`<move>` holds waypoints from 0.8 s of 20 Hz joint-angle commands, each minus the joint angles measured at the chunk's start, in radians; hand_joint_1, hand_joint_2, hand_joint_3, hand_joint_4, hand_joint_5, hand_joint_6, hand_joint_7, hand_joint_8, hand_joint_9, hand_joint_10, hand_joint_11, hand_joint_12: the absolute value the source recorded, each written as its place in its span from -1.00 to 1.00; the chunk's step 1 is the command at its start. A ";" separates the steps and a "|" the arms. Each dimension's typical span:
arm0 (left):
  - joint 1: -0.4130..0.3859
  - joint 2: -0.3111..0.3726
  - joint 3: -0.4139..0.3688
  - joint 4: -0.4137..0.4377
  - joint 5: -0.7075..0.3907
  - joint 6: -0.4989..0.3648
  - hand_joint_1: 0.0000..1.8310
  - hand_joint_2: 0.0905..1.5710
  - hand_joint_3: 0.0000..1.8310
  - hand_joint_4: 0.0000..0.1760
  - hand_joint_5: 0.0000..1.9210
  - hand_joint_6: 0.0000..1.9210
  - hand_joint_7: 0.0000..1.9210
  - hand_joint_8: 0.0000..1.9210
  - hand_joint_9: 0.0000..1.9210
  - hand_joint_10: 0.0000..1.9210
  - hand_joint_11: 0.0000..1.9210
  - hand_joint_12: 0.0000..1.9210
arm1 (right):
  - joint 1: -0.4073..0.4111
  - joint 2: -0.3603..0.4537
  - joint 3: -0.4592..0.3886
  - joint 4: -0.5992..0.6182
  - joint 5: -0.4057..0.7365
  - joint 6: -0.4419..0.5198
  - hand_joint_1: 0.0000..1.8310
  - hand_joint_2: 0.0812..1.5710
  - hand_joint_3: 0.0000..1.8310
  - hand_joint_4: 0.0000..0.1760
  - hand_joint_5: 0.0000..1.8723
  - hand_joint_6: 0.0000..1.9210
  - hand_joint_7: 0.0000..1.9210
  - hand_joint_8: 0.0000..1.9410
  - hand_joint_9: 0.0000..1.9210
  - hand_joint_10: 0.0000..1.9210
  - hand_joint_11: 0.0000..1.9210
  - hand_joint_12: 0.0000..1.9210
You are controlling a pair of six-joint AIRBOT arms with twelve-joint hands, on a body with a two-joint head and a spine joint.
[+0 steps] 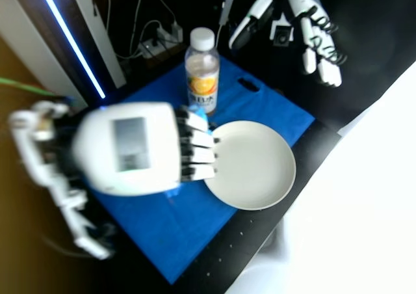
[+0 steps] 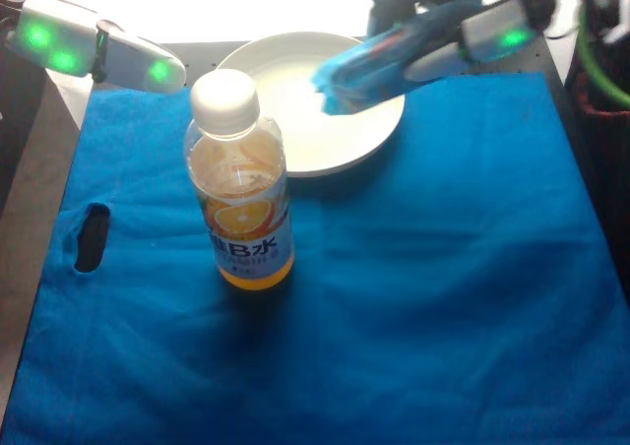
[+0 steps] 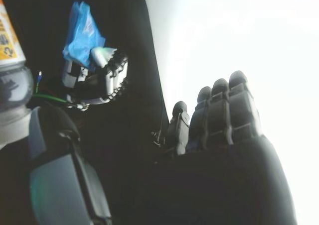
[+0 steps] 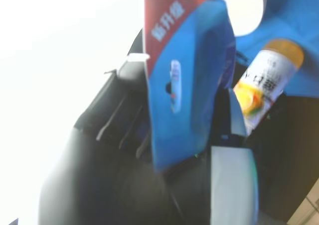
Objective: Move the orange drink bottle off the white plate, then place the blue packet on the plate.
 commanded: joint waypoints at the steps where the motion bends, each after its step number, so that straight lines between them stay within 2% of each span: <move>1: -0.008 -0.004 0.008 -0.048 -0.089 -0.006 -0.29 -0.14 -1.00 0.98 -1.00 -1.00 -1.00 -1.00 -1.00 -1.00 -1.00 -1.00 | 0.023 -0.011 0.021 0.090 0.057 0.005 0.31 0.31 -1.00 -1.00 0.19 -0.22 0.05 0.98 0.18 1.00 0.31 1.00; 2: -0.008 -0.008 0.011 -0.048 -0.091 -0.006 -0.30 -0.17 -1.00 1.00 -1.00 -1.00 -1.00 -1.00 -1.00 -1.00 -1.00 -1.00 | 0.023 -0.030 0.038 0.097 0.051 0.005 0.37 0.38 -1.00 -1.00 0.12 -0.34 0.01 0.46 -0.05 0.59 -0.10 0.83; 3: -0.008 -0.012 0.015 -0.043 -0.092 -0.008 -0.30 -0.18 -1.00 1.00 -1.00 -1.00 -1.00 -1.00 -1.00 -1.00 -1.00 -1.00 | 0.023 -0.052 0.057 0.102 0.043 0.005 0.39 0.35 -1.00 -1.00 0.18 -0.46 0.08 0.22 -0.09 0.47 -0.20 0.77; 4: -0.008 -0.014 0.017 -0.039 -0.092 -0.008 -0.33 -0.19 -1.00 1.00 -1.00 -1.00 -1.00 -1.00 -1.00 -1.00 -1.00 -1.00 | 0.023 -0.069 0.071 0.105 0.032 0.005 0.37 0.33 -1.00 -1.00 0.16 -0.27 0.12 -0.02 -0.12 0.07 -0.34 0.55; 5: -0.008 -0.015 0.018 -0.036 -0.091 -0.008 -0.33 -0.20 -1.00 1.00 -1.00 -1.00 -1.00 -1.00 -1.00 -1.00 -1.00 -1.00 | 0.023 -0.086 0.087 0.108 0.022 0.005 0.36 0.32 -1.00 -0.98 0.17 -0.25 0.15 -0.10 -0.05 -0.17 -0.34 0.43; 6: -0.008 -0.015 0.018 -0.036 -0.092 -0.008 -0.32 -0.19 -1.00 1.00 -1.00 -1.00 -1.00 -1.00 -1.00 -1.00 -1.00 -1.00 | 0.023 -0.100 0.099 0.111 0.016 0.005 0.37 0.32 -1.00 -1.00 0.20 -0.31 0.12 -0.06 -0.02 -0.29 -0.35 0.40; 7: -0.008 -0.015 0.018 -0.036 -0.093 -0.009 -0.33 -0.19 -1.00 1.00 -1.00 -1.00 -1.00 -1.00 -1.00 -1.00 -1.00 -1.00 | 0.023 -0.111 0.108 0.114 0.009 0.005 0.39 0.32 -1.00 -1.00 0.27 -0.52 0.09 0.08 0.01 -0.29 -0.29 0.41; 9: -0.008 -0.019 0.021 -0.036 -0.097 -0.011 -0.30 -0.19 -1.00 1.00 -1.00 -1.00 -1.00 -1.00 -1.00 -1.00 -1.00 -1.00 | 0.023 -0.135 0.133 0.119 -0.001 0.005 0.40 0.33 -1.00 -1.00 0.32 -0.69 0.06 0.19 -0.07 0.01 -0.28 0.56; 10: -0.008 -0.022 0.023 -0.036 -0.099 -0.012 -0.30 -0.18 -1.00 1.00 -1.00 -1.00 -1.00 -1.00 -1.00 -1.00 -1.00 -1.00 | 0.023 -0.140 0.142 0.121 -0.007 0.005 0.39 0.32 -1.00 -1.00 0.34 -0.66 0.05 0.15 -0.12 -0.05 -0.35 0.58; 11: -0.008 -0.025 0.026 -0.035 -0.101 -0.013 -0.29 -0.18 -1.00 1.00 -1.00 -1.00 -1.00 -1.00 -1.00 -1.00 -1.00 -1.00 | 0.023 -0.146 0.150 0.122 -0.016 0.005 0.39 0.34 -1.00 -1.00 0.35 -0.71 0.01 0.23 -0.16 0.06 -0.37 0.66; 12: -0.008 -0.027 0.027 -0.035 -0.103 -0.014 -0.29 -0.19 -1.00 0.95 -1.00 -1.00 -1.00 -1.00 -1.00 -1.00 -1.00 -1.00 | 0.023 -0.151 0.154 0.122 -0.021 0.005 0.40 0.33 -1.00 -1.00 0.36 -0.72 0.04 0.19 -0.14 0.00 -0.36 0.63; 13: -0.008 -0.028 0.027 -0.035 -0.105 -0.015 -0.28 -0.20 -1.00 0.99 -1.00 -1.00 -1.00 -1.00 -1.00 -1.00 -1.00 -1.00 | 0.023 -0.159 0.162 0.122 -0.024 0.005 0.40 0.32 -1.00 -1.00 0.38 -0.78 0.04 0.19 -0.11 -0.06 -0.35 0.60; 14: -0.008 -0.028 0.027 -0.035 -0.107 -0.016 -0.29 -0.21 -1.00 1.00 -1.00 -1.00 -1.00 -1.00 -1.00 -1.00 -1.00 -1.00 | 0.022 -0.167 0.168 0.122 -0.030 0.005 0.39 0.31 -1.00 -1.00 0.41 -0.80 0.05 0.16 -0.15 -0.12 -0.43 0.60; 15: -0.008 -0.029 0.027 -0.035 -0.110 -0.017 -0.29 -0.20 -1.00 1.00 -1.00 -1.00 -1.00 -1.00 -1.00 -1.00 -1.00 -1.00 | 0.022 -0.178 0.177 0.121 -0.038 0.005 0.39 0.31 -1.00 -1.00 0.42 -0.75 0.04 0.10 -0.16 -0.22 -0.44 0.57; 16: -0.008 -0.029 0.027 -0.035 -0.112 -0.018 -0.28 -0.19 -1.00 0.92 -1.00 -1.00 -1.00 -1.00 -1.00 -1.00 -1.00 -1.00 | 0.022 -0.186 0.183 0.121 -0.043 0.005 0.38 0.31 -1.00 -1.00 0.38 -0.61 0.04 0.05 -0.12 -0.36 -0.42 0.52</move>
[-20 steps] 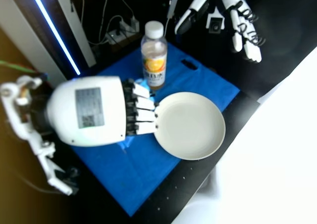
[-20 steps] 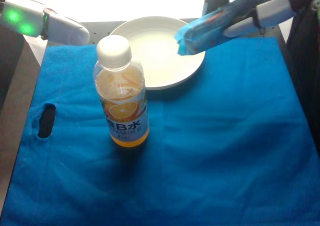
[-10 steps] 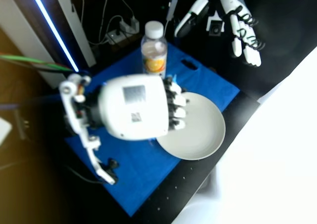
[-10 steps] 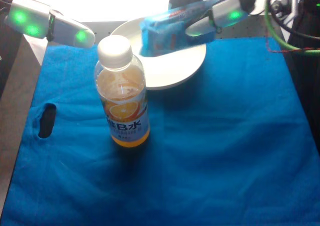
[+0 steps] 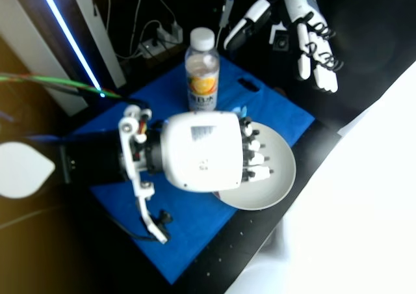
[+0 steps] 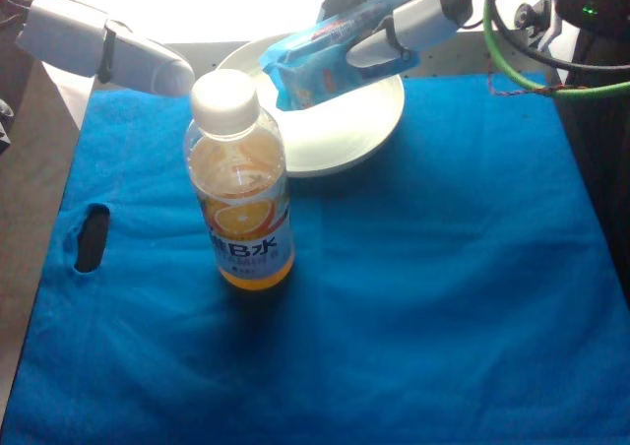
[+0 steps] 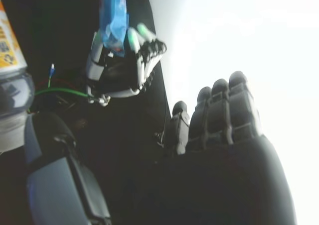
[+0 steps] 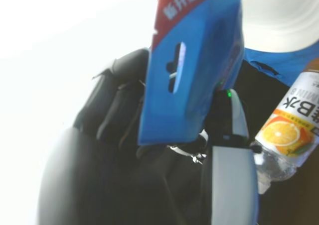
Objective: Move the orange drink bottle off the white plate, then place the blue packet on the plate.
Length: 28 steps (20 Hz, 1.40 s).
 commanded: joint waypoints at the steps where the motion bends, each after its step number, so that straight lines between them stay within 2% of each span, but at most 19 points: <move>1: -0.008 -0.005 0.005 -0.049 -0.091 -0.006 -0.28 -0.20 -1.00 0.89 -1.00 -1.00 -1.00 -1.00 -1.00 -1.00 -1.00 -1.00 | 0.020 -0.009 0.005 0.062 0.064 0.006 0.37 0.31 -1.00 -1.00 0.33 -0.51 0.06 0.01 -0.04 -0.43 -0.34 0.47; 2: -0.008 -0.006 0.005 -0.049 -0.093 -0.006 -0.27 -0.19 -1.00 0.86 -1.00 -1.00 -1.00 -1.00 -1.00 -1.00 -1.00 -1.00 | 0.017 -0.016 0.012 0.061 0.061 0.006 0.38 0.29 -1.00 -1.00 0.33 -0.45 0.10 -0.10 0.04 -0.61 -0.33 0.35; 3: -0.008 -0.007 0.005 -0.049 -0.094 -0.006 -0.26 -0.19 -1.00 0.89 -1.00 -1.00 -1.00 -1.00 -1.00 -1.00 -1.00 -1.00 | 0.015 -0.020 0.015 0.061 0.059 0.006 0.38 0.29 -1.00 -1.00 0.33 -0.45 0.12 -0.15 0.13 -0.71 -0.27 0.29; 4: -0.008 -0.007 0.005 -0.049 -0.094 -0.006 -0.26 -0.18 -1.00 0.84 -1.00 -1.00 -1.00 -1.00 -1.00 -1.00 -1.00 -1.00 | 0.012 -0.023 0.017 0.061 0.056 0.006 0.38 0.28 -1.00 -0.90 0.32 -0.45 0.15 -0.17 0.20 -0.79 -0.23 0.28; 5: -0.008 -0.007 0.005 -0.051 -0.095 -0.007 -0.25 -0.17 -0.99 0.87 -1.00 -1.00 -1.00 -1.00 -1.00 -1.00 -1.00 -1.00 | 0.009 -0.026 0.019 0.061 0.052 0.006 0.38 0.28 -1.00 -0.83 0.32 -0.44 0.16 -0.18 0.20 -0.86 -0.27 0.24; 6: -0.008 -0.008 0.005 -0.052 -0.095 -0.007 -0.26 -0.16 -0.99 0.84 -1.00 -1.00 -1.00 -1.00 -1.00 -1.00 -1.00 -1.00 | 0.003 -0.026 0.020 0.061 0.049 0.006 0.38 0.29 -1.00 -1.00 0.32 -0.49 0.15 -0.12 0.24 -0.87 -0.20 0.27; 7: -0.008 -0.009 0.005 -0.052 -0.095 -0.008 -0.26 -0.16 -0.99 0.88 -1.00 -1.00 -1.00 -1.00 -1.00 -1.00 -1.00 -1.00 | 0.000 -0.027 0.020 0.060 0.047 0.007 0.37 0.30 -1.00 -1.00 0.31 -0.50 0.11 -0.06 0.23 -0.88 -0.21 0.32; 8: -0.008 -0.009 0.005 -0.051 -0.094 -0.009 -0.24 -0.17 -1.00 0.98 -1.00 -1.00 -1.00 -1.00 -1.00 -1.00 -1.00 -1.00 | -0.001 -0.030 0.025 0.032 0.040 0.035 0.37 0.31 -1.00 -1.00 0.25 -0.42 0.13 -0.05 0.26 -0.88 -0.16 0.27; 9: -0.007 -0.009 0.005 -0.052 -0.094 -0.010 -0.24 -0.18 -1.00 1.00 -1.00 -1.00 -1.00 -1.00 -1.00 -1.00 -1.00 -1.00 | -0.001 -0.035 0.032 0.018 0.040 0.052 0.37 0.31 -1.00 -1.00 0.21 -0.35 0.15 -0.09 0.27 -0.90 -0.12 0.15; 10: -0.007 -0.009 0.005 -0.052 -0.095 -0.012 -0.25 -0.18 -1.00 1.00 -1.00 -1.00 -1.00 -1.00 -1.00 -1.00 -1.00 -1.00 | -0.003 -0.039 0.041 0.009 0.040 0.067 0.37 0.31 -1.00 -1.00 0.19 -0.30 0.15 -0.09 0.28 -0.91 -0.10 0.15; 13: -0.007 -0.010 0.005 -0.052 -0.100 -0.017 -0.27 -0.19 -1.00 1.00 -1.00 -1.00 -1.00 -1.00 -1.00 -1.00 -1.00 -1.00 | -0.015 -0.042 0.044 0.003 0.034 0.076 0.36 0.33 -1.00 -1.00 0.20 -0.31 0.10 -0.02 0.24 -0.95 -0.17 0.16; 14: -0.007 -0.010 0.005 -0.052 -0.099 -0.018 -0.27 -0.17 -1.00 0.98 -1.00 -1.00 -1.00 -1.00 -1.00 -1.00 -1.00 -1.00 | -0.019 -0.043 0.044 0.003 0.034 0.078 0.38 0.36 -1.00 -1.00 0.21 -0.48 0.02 0.23 0.27 -0.92 -0.22 0.47; 15: -0.006 -0.010 0.005 -0.050 -0.099 -0.022 -0.26 -0.17 -1.00 1.00 -1.00 -1.00 -1.00 -1.00 -1.00 -1.00 -1.00 -1.00 | -0.021 -0.043 0.045 0.000 0.034 0.082 0.39 0.36 -1.00 -1.00 0.25 -0.61 0.02 0.25 0.12 -0.37 -0.20 0.58; 16: -0.005 -0.010 0.005 -0.049 -0.099 -0.026 -0.26 -0.17 -1.00 1.00 -1.00 -1.00 -1.00 -1.00 -1.00 -1.00 -1.00 -1.00 | -0.023 -0.044 0.045 -0.001 0.033 0.085 0.39 0.36 -0.99 -1.00 0.24 -0.62 0.00 0.30 -0.01 0.03 -0.20 0.67; 17: -0.003 -0.010 0.005 -0.049 -0.099 -0.029 -0.26 -0.17 -1.00 1.00 -1.00 -1.00 -1.00 -1.00 -1.00 -1.00 -1.00 -1.00 | -0.025 -0.044 0.045 -0.003 0.032 0.087 0.38 0.38 -0.99 -1.00 0.20 -0.57 -0.02 0.34 -0.07 0.33 -0.16 0.76; 18: -0.003 -0.009 0.005 -0.049 -0.099 -0.030 -0.26 -0.16 -0.99 0.99 -1.00 -1.00 -1.00 -1.00 -1.00 -1.00 -1.00 -1.00 | -0.027 -0.045 0.047 -0.005 0.031 0.089 0.38 0.35 -1.00 -1.00 0.28 -0.55 -0.02 0.25 -0.12 0.06 -0.29 0.57; 19: -0.003 -0.009 0.005 -0.049 -0.099 -0.030 -0.26 -0.15 -0.99 0.97 -1.00 -1.00 -1.00 -1.00 -1.00 -1.00 -1.00 -1.00 | -0.030 -0.046 0.049 -0.015 0.029 0.097 0.37 0.34 -1.00 -1.00 0.30 -0.51 -0.01 0.17 -0.08 -0.18 -0.31 0.44; 23: -0.002 -0.009 0.005 -0.049 -0.101 -0.034 -0.27 -0.15 -0.99 1.00 -1.00 -1.00 -1.00 -1.00 -1.00 -1.00 -1.00 -1.00 | -0.038 -0.051 0.052 -0.023 0.028 0.109 0.38 0.32 -1.00 -1.00 0.31 -0.58 0.09 0.07 0.10 -0.52 -0.22 0.31; 28: 0.000 -0.010 0.005 -0.049 -0.103 -0.035 -0.26 -0.15 -1.00 1.00 -1.00 -1.00 -1.00 -1.00 -1.00 -1.00 -1.00 -1.00 | -0.044 -0.053 0.053 -0.024 0.028 0.116 0.37 0.32 -1.00 -1.00 0.25 -0.41 0.08 0.02 0.17 -0.81 -0.23 0.19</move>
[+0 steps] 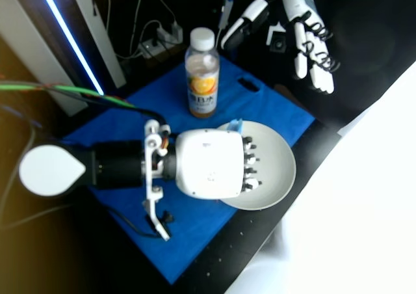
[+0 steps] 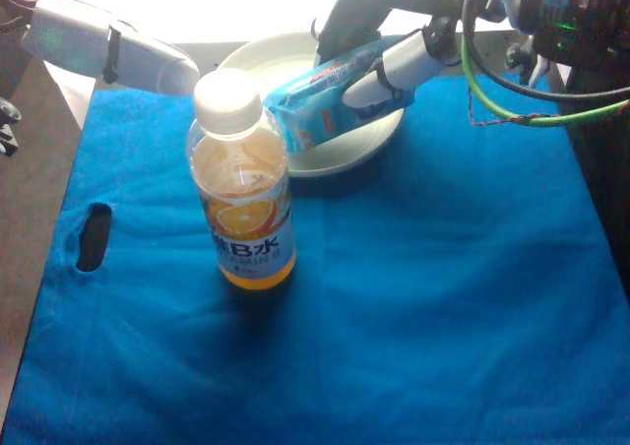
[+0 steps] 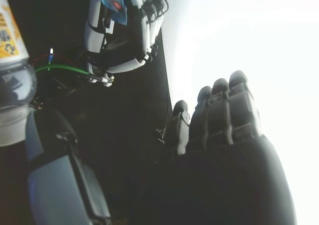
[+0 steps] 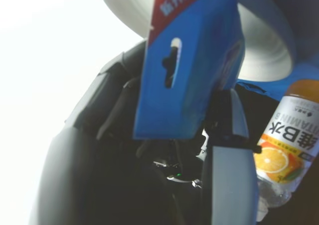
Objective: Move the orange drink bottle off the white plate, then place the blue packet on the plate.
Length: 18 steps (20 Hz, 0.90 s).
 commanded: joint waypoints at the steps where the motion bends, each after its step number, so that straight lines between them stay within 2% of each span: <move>1: -0.004 -0.003 0.005 -0.050 -0.085 -0.009 -0.26 -0.16 -1.00 1.00 -1.00 -1.00 -1.00 -1.00 -1.00 -1.00 -1.00 -1.00 | 0.006 -0.003 0.005 0.053 0.061 0.012 0.36 0.32 -1.00 -1.00 0.23 -0.36 0.08 0.01 0.18 -0.85 -0.23 0.17; 3: -0.003 -0.003 0.005 -0.050 -0.085 -0.009 -0.28 -0.17 -1.00 1.00 -1.00 -1.00 -1.00 -1.00 -1.00 -1.00 -1.00 -1.00 | 0.006 -0.003 0.005 0.049 0.061 0.012 0.37 0.32 -1.00 -1.00 0.19 -0.34 0.11 0.00 0.20 -0.87 -0.24 0.20; 4: -0.003 -0.004 0.005 -0.050 -0.085 -0.009 -0.28 -0.17 -1.00 1.00 -1.00 -1.00 -1.00 -1.00 -1.00 -1.00 -1.00 -1.00 | 0.006 -0.003 0.004 0.047 0.061 0.012 0.37 0.33 -1.00 -1.00 0.14 -0.24 0.13 -0.04 0.19 -0.89 -0.26 0.18; 5: -0.003 -0.004 0.005 -0.050 -0.085 -0.009 -0.29 -0.17 -1.00 1.00 -1.00 -1.00 -1.00 -1.00 -1.00 -1.00 -1.00 -1.00 | 0.005 -0.003 0.004 0.046 0.061 0.012 0.37 0.33 -1.00 -1.00 0.13 -0.23 0.15 -0.07 0.21 -0.91 -0.26 0.18; 6: -0.003 -0.004 0.005 -0.050 -0.084 -0.009 -0.29 -0.17 -1.00 1.00 -1.00 -1.00 -1.00 -1.00 -1.00 -1.00 -1.00 -1.00 | 0.004 -0.003 0.005 0.046 0.061 0.012 0.33 0.20 -1.00 -1.00 0.01 -0.72 0.01 -0.57 0.15 -0.94 -0.34 0.24; 7: -0.002 -0.004 0.005 -0.050 -0.083 -0.009 -0.28 -0.17 -1.00 1.00 -1.00 -1.00 -1.00 -1.00 -1.00 -1.00 -1.00 -1.00 | 0.004 -0.003 0.005 0.046 0.061 0.012 0.33 0.15 -1.00 -1.00 0.01 -0.93 0.06 -0.81 0.17 -0.94 -0.32 0.28; 8: -0.002 -0.004 0.005 -0.049 -0.083 -0.009 -0.29 -0.18 -1.00 1.00 -1.00 -1.00 -1.00 -1.00 -1.00 -1.00 -1.00 -1.00 | 0.004 -0.003 0.005 0.046 0.061 0.012 0.30 0.12 -1.00 -1.00 -0.02 -0.99 0.10 -0.91 0.21 -0.93 -0.30 0.33; 9: -0.002 -0.005 0.005 -0.049 -0.083 -0.009 -0.29 -0.18 -1.00 1.00 -1.00 -1.00 -1.00 -1.00 -1.00 -1.00 -1.00 -1.00 | 0.004 -0.003 0.006 0.046 0.061 0.012 0.26 0.10 -1.00 -1.00 -0.06 -1.00 0.15 -0.93 0.18 -0.95 -0.40 0.30; 10: -0.002 -0.005 0.005 -0.049 -0.083 -0.009 -0.31 -0.18 -1.00 1.00 -1.00 -1.00 -1.00 -1.00 -1.00 -1.00 -1.00 -1.00 | 0.004 -0.003 0.006 0.046 0.061 0.012 0.21 0.07 -1.00 -1.00 -0.13 -1.00 -0.03 -0.99 -0.10 -0.99 -0.67 0.13; 11: -0.002 -0.005 0.005 -0.049 -0.083 -0.009 -0.31 -0.17 -1.00 1.00 -1.00 -1.00 -1.00 -1.00 -1.00 -1.00 -1.00 -1.00 | 0.004 -0.003 0.006 0.046 0.061 0.012 0.17 0.05 -1.00 -1.00 -0.17 -1.00 -0.11 -1.00 -0.18 -1.00 -0.73 0.01; 12: -0.001 -0.005 0.005 -0.049 -0.083 -0.009 -0.31 -0.17 -1.00 1.00 -1.00 -1.00 -1.00 -1.00 -1.00 -1.00 -1.00 -1.00 | 0.004 -0.003 0.006 0.047 0.061 0.012 0.12 -0.01 -1.00 -1.00 -0.25 -1.00 -0.27 -1.00 -0.36 -1.00 -0.95 -0.14; 13: -0.001 -0.005 0.005 -0.049 -0.083 -0.009 -0.30 -0.18 -1.00 1.00 -1.00 -1.00 -1.00 -1.00 -1.00 -1.00 -1.00 -1.00 | 0.004 -0.003 0.005 0.047 0.061 0.012 0.11 -0.05 -1.00 -0.95 -0.29 -1.00 -0.34 -1.00 -0.44 -1.00 -0.99 -0.16; 14: 0.000 -0.006 0.005 -0.049 -0.083 -0.009 -0.30 -0.19 -1.00 1.00 -1.00 -1.00 -1.00 -1.00 -1.00 -1.00 -1.00 -1.00 | 0.004 -0.003 0.005 0.047 0.061 0.012 0.11 -0.13 -1.00 -0.65 -0.36 -1.00 -0.47 -1.00 -0.55 -1.00 -1.00 -0.07; 15: 0.000 -0.006 0.005 -0.049 -0.083 -0.009 -0.30 -0.20 -1.00 1.00 -1.00 -1.00 -1.00 -1.00 -1.00 -1.00 -1.00 -1.00 | 0.004 -0.003 0.004 0.046 0.061 0.012 0.10 -0.17 -1.00 -0.34 -0.40 -1.00 -0.55 -1.00 -0.62 -1.00 -1.00 -0.09; 16: 0.000 -0.006 0.005 -0.049 -0.083 -0.009 -0.30 -0.20 -1.00 1.00 -1.00 -1.00 -1.00 -1.00 -1.00 -1.00 -1.00 -1.00 | 0.004 -0.003 0.003 0.046 0.062 0.012 0.08 -0.23 -1.00 0.00 -0.48 -1.00 -0.54 -1.00 -0.58 -0.99 -1.00 0.28; 17: 0.001 -0.006 0.005 -0.049 -0.083 -0.009 -0.31 -0.20 -1.00 1.00 -1.00 -1.00 -1.00 -1.00 -1.00 -1.00 -1.00 -1.00 | 0.004 -0.003 0.001 0.046 0.062 0.012 0.07 -0.26 -1.00 0.23 -0.54 -1.00 -0.60 -1.00 -0.63 -0.99 -1.00 0.22; 18: 0.002 -0.006 0.005 -0.049 -0.083 -0.009 -0.30 -0.20 -1.00 1.00 -1.00 -1.00 -1.00 -1.00 -1.00 -1.00 -1.00 -1.00 | 0.004 -0.003 -0.001 0.044 0.063 0.012 0.04 -0.30 -1.00 0.56 -0.66 -1.00 -0.73 -0.99 -0.76 -0.99 -1.00 -0.04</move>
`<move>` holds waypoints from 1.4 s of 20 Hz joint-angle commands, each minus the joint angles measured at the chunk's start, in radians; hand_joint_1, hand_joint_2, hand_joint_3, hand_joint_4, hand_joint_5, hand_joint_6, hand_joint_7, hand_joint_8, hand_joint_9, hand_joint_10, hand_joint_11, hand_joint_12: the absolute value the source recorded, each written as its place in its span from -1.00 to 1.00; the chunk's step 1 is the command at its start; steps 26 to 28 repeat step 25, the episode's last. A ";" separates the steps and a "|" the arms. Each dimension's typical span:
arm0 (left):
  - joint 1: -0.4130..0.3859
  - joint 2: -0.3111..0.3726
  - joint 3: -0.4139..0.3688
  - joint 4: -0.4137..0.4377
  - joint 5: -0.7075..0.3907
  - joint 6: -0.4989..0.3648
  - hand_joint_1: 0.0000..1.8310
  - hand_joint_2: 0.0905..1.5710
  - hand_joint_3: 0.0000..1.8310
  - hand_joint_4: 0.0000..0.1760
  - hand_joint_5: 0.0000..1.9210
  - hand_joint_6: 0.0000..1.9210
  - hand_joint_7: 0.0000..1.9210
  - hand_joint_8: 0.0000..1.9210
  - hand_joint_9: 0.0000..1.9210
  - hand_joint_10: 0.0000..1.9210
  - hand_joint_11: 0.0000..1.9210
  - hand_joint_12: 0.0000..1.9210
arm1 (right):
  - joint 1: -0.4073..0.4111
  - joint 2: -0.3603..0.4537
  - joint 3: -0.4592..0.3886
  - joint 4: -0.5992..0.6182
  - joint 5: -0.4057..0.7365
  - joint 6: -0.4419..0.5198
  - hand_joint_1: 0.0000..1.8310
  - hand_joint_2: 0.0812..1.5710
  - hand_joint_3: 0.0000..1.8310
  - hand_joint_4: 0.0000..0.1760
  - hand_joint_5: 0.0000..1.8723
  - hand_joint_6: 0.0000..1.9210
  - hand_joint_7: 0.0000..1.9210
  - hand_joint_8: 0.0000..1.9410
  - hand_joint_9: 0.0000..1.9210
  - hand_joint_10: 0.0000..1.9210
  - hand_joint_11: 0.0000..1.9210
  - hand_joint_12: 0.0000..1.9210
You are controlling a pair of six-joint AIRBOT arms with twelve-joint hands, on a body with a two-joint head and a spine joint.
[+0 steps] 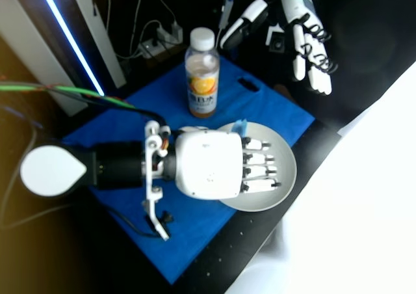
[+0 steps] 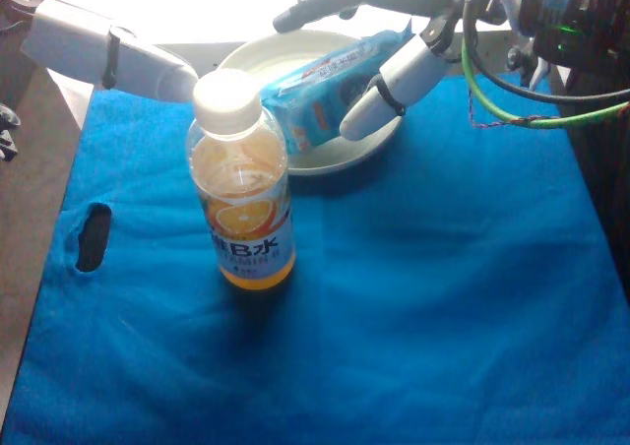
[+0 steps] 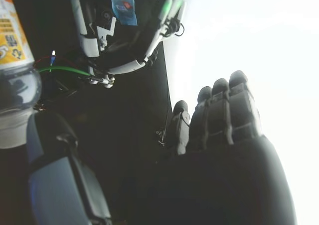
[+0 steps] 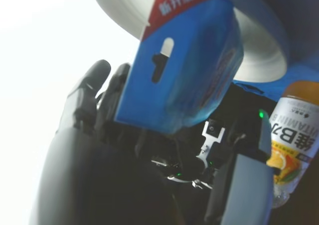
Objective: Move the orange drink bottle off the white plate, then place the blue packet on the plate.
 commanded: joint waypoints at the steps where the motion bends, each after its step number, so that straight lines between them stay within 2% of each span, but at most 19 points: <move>1: -0.008 -0.004 0.006 -0.049 -0.083 -0.007 -0.30 -0.21 -1.00 1.00 -1.00 -1.00 -1.00 -1.00 -1.00 -1.00 -1.00 -1.00 | 0.006 -0.002 -0.003 0.051 0.071 0.008 0.03 -0.32 -1.00 0.75 -0.74 -0.99 -0.79 -0.99 -0.82 -0.99 -1.00 -0.22; 2: -0.008 -0.004 0.008 -0.050 -0.082 -0.007 -0.31 -0.21 -1.00 1.00 -1.00 -1.00 -1.00 -1.00 -1.00 -1.00 -1.00 -1.00 | 0.006 -0.002 -0.001 0.051 0.075 0.008 0.00 -0.34 -1.00 0.95 -0.85 -0.99 -0.87 -0.99 -0.88 -0.99 -1.00 -0.46; 3: -0.007 -0.004 0.010 -0.051 -0.080 -0.007 -0.32 -0.22 -1.00 1.00 -1.00 -1.00 -1.00 -1.00 -1.00 -1.00 -1.00 -1.00 | 0.006 0.000 -0.001 0.054 0.084 0.008 -0.04 -0.33 -1.00 1.00 -0.98 -1.00 -0.99 -1.00 -0.99 -1.00 -1.00 -0.79; 5: -0.004 -0.004 0.015 -0.057 -0.078 -0.007 -0.33 -0.21 -1.00 1.00 -1.00 -1.00 -1.00 -1.00 -1.00 -1.00 -1.00 -1.00 | 0.006 0.009 -0.001 0.084 0.113 0.008 -0.05 -0.32 -1.00 1.00 -1.00 -1.00 -1.00 -1.00 -1.00 -1.00 -1.00 -0.87; 6: -0.003 -0.004 0.018 -0.062 -0.076 -0.007 -0.33 -0.21 -1.00 1.00 -1.00 -1.00 -1.00 -1.00 -1.00 -1.00 -1.00 -1.00 | 0.006 0.019 -0.003 0.110 0.135 0.008 -0.07 -0.34 -0.99 1.00 -1.00 -1.00 -1.00 -1.00 -0.99 -1.00 -1.00 -0.73; 7: -0.002 -0.004 0.020 -0.065 -0.075 -0.007 -0.32 -0.21 -1.00 1.00 -1.00 -1.00 -1.00 -1.00 -1.00 -1.00 -1.00 -1.00 | 0.007 0.027 -0.007 0.131 0.153 0.008 -0.07 -0.34 -0.99 1.00 -1.00 -1.00 -1.00 -1.00 -1.00 -1.00 -1.00 -0.70; 8: -0.001 -0.004 0.024 -0.072 -0.075 -0.007 -0.31 -0.22 -1.00 1.00 -1.00 -1.00 -1.00 -1.00 -1.00 -1.00 -1.00 -1.00 | 0.013 0.040 -0.012 0.154 0.180 0.008 -0.14 -0.40 -1.00 1.00 -1.00 -1.00 -1.00 -1.00 -1.00 -1.00 -1.00 -0.75; 9: -0.001 -0.003 0.028 -0.084 -0.077 -0.003 -0.28 -0.22 -1.00 1.00 -1.00 -1.00 -1.00 -1.00 -1.00 -1.00 -1.00 -1.00 | 0.021 0.052 -0.018 0.168 0.199 0.008 -0.14 -0.42 -1.00 1.00 -1.00 -1.00 -1.00 -1.00 -1.00 -1.00 -1.00 -0.93; 11: 0.000 -0.002 0.034 -0.124 -0.087 0.016 -0.25 -0.24 -1.00 1.00 -1.00 -1.00 -1.00 -1.00 -1.00 -1.00 -1.00 -1.00 | 0.043 0.086 -0.045 0.188 0.233 0.007 -0.08 -0.46 -1.00 0.95 -1.00 -1.00 -1.00 -1.00 -1.00 -1.00 -1.00 -1.00; 12: 0.000 -0.002 0.037 -0.136 -0.090 0.022 -0.25 -0.25 -1.00 1.00 -1.00 -1.00 -1.00 -1.00 -1.00 -1.00 -1.00 -1.00 | 0.051 0.103 -0.062 0.193 0.239 -0.004 -0.18 -0.50 -1.00 0.99 -1.00 -1.00 -0.97 -0.99 -0.98 -0.99 -1.00 -1.00; 13: 0.000 0.000 0.043 -0.157 -0.092 0.034 -0.25 -0.26 -1.00 1.00 -1.00 -1.00 -1.00 -1.00 -1.00 -1.00 -1.00 -1.00 | 0.062 0.130 -0.091 0.205 0.240 -0.035 -0.22 -0.55 -0.98 1.00 -1.00 -1.00 -0.94 -0.95 -0.91 -1.00 -1.00 -0.69; 14: 0.000 0.002 0.047 -0.175 -0.094 0.043 -0.25 -0.27 -1.00 1.00 -1.00 -1.00 -1.00 -1.00 -1.00 -1.00 -1.00 -1.00 | 0.069 0.147 -0.110 0.214 0.240 -0.055 -0.23 -0.48 -0.98 1.00 -1.00 -1.00 -0.99 -0.99 -0.98 -1.00 -1.00 -0.92; 15: 0.000 0.006 0.051 -0.196 -0.097 0.051 -0.24 -0.26 -1.00 1.00 -1.00 -1.00 -1.00 -1.00 -1.00 -1.00 -1.00 -1.00 | 0.073 0.168 -0.132 0.228 0.246 -0.078 -0.21 -0.47 -0.98 1.00 -1.00 -1.00 -1.00 -1.00 -1.00 -1.00 -1.00 -0.99; 18: 0.000 0.024 0.051 -0.253 -0.112 0.080 -0.29 -0.23 -1.00 1.00 -1.00 -1.00 -1.00 -1.00 -1.00 -1.00 -1.00 -1.00 | 0.073 0.226 -0.187 0.291 0.274 -0.135 -0.03 -0.31 -0.98 1.00 -1.00 -1.00 -1.00 -1.00 -1.00 -1.00 -0.98 -0.99; 20: 0.000 0.038 0.046 -0.292 -0.130 0.099 -0.31 -0.20 -0.99 1.00 -1.00 -1.00 -1.00 -1.00 -1.00 -1.00 -1.00 -1.00 | 0.073 0.296 -0.246 0.369 0.301 -0.198 0.08 -0.31 -0.99 1.00 -1.00 -1.00 -1.00 -1.00 -1.00 -1.00 -0.98 -0.99; 21: 0.002 0.051 0.035 -0.323 -0.135 0.132 -0.32 -0.19 -0.99 1.00 -1.00 -1.00 -1.00 -1.00 -1.00 -1.00 -1.00 -1.00 | 0.057 0.335 -0.286 0.452 0.333 -0.264 0.08 -0.30 -0.99 1.00 -1.00 -1.00 -1.00 -1.00 -1.00 -1.00 -1.00 -0.99; 23: 0.013 0.069 0.018 -0.371 -0.145 0.178 -0.33 -0.19 -0.99 1.00 -1.00 -1.00 -1.00 -1.00 -1.00 -1.00 -1.00 -1.00 | 0.031 0.364 -0.313 0.513 0.366 -0.298 -0.02 -0.31 -0.99 1.00 -1.00 -1.00 -1.00 -1.00 -1.00 -1.00 -0.97 -0.98; 25: 0.053 0.089 0.007 -0.434 -0.194 0.191 -0.38 -0.24 -1.00 1.00 -1.00 -1.00 -1.00 -1.00 -1.00 -1.00 -1.00 -1.00 | 0.013 0.376 -0.319 0.548 0.411 -0.300 0.04 -0.25 -0.98 1.00 -1.00 -1.00 -1.00 -1.00 -1.00 -1.00 -1.00 -1.00; 28: 0.053 0.089 0.007 -0.434 -0.194 0.191 -0.38 -0.24 -1.00 1.00 -1.00 -1.00 -1.00 -1.00 -1.00 -1.00 -1.00 -1.00 | 0.013 0.376 -0.319 0.548 0.411 -0.300 0.04 -0.25 -0.98 1.00 -1.00 -1.00 -1.00 -1.00 -1.00 -1.00 -1.00 -1.00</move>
